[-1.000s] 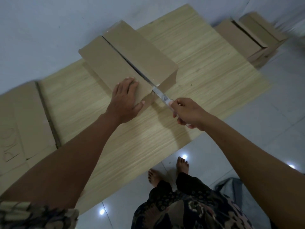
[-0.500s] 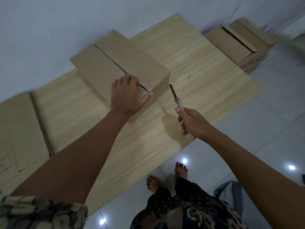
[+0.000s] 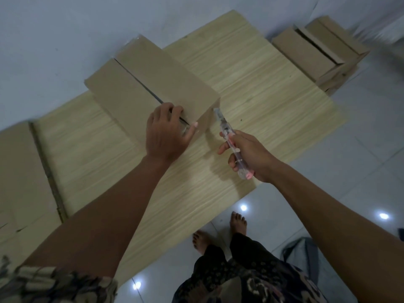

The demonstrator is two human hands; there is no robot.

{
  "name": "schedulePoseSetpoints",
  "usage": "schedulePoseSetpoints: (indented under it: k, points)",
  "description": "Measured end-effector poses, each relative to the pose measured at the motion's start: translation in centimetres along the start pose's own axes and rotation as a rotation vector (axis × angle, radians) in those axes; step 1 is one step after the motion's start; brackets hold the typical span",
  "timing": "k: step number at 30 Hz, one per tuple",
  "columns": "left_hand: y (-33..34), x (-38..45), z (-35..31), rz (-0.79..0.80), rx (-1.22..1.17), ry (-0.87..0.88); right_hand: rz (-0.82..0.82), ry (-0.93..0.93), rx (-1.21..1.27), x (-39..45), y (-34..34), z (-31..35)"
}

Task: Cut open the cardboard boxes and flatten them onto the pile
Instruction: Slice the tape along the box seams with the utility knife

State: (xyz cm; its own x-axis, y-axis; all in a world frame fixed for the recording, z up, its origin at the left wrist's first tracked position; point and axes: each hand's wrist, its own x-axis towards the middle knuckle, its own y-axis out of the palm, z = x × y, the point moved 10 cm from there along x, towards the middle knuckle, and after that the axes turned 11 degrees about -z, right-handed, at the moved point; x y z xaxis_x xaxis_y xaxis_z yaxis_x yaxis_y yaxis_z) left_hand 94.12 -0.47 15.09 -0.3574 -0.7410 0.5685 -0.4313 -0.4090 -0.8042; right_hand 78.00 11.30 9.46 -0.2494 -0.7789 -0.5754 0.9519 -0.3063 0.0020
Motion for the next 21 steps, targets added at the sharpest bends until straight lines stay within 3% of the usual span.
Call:
schedulePoseSetpoints:
  k: [21]
  points:
    - [0.5,-0.3,0.0,0.011,-0.053,-0.020,-0.054,-0.032,0.049,0.4,0.7,0.3]
